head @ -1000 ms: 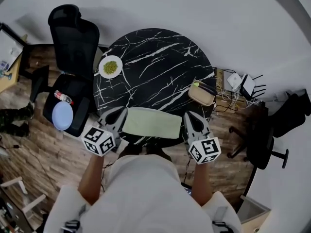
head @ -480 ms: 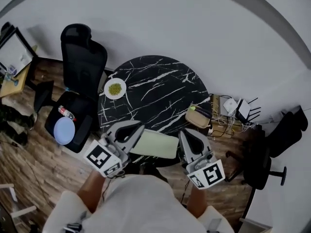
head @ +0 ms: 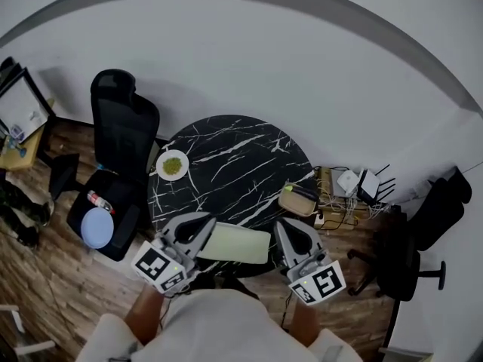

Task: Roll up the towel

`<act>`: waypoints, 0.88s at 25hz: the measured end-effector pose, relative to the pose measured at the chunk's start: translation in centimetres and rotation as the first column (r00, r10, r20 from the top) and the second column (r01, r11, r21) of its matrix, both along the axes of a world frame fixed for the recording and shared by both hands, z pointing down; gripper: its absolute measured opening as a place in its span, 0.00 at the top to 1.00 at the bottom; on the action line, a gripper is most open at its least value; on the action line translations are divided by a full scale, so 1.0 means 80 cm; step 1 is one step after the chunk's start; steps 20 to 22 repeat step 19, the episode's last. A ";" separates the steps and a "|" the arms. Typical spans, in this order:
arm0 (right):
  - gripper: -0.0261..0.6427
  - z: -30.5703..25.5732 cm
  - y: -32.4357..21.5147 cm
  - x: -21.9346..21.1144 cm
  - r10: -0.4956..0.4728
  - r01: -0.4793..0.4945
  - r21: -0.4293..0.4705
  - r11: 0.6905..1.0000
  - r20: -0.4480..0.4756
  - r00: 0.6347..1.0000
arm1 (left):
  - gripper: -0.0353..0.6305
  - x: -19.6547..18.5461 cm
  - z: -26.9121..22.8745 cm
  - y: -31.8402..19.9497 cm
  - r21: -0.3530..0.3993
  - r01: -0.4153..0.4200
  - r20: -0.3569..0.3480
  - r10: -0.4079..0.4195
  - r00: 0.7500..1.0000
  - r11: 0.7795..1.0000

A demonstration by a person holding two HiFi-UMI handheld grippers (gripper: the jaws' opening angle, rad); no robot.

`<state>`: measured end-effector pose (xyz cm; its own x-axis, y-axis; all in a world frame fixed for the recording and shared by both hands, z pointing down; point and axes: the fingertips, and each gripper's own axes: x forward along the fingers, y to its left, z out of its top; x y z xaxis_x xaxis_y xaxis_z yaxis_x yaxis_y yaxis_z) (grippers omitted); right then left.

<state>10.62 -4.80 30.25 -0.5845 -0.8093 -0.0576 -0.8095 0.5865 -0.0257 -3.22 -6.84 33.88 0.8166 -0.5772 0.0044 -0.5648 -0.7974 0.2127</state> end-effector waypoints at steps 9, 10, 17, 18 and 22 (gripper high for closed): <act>0.97 -0.002 0.000 0.002 0.003 -0.002 0.018 1.000 -0.073 0.997 | 0.94 -0.019 -0.001 0.010 0.009 0.059 -0.027 -0.059 0.998 0.998; 0.97 -0.002 -0.001 0.005 0.018 -0.017 0.018 1.000 -0.073 0.997 | 0.94 -0.013 -0.006 0.009 0.029 0.044 -0.018 -0.043 0.999 0.999; 0.97 0.001 0.010 0.009 0.011 -0.010 0.009 1.000 -0.068 0.998 | 0.94 0.006 -0.028 0.007 0.080 -0.021 -0.014 0.022 1.000 0.997; 0.97 0.000 0.011 0.009 0.005 -0.004 0.011 1.000 -0.065 0.998 | 0.94 0.007 -0.028 0.007 0.078 -0.025 -0.022 0.027 0.999 0.997; 0.97 -0.001 0.012 0.010 0.000 0.001 0.014 1.000 -0.062 0.998 | 0.94 0.009 -0.029 0.008 0.076 -0.029 -0.030 0.032 0.999 0.997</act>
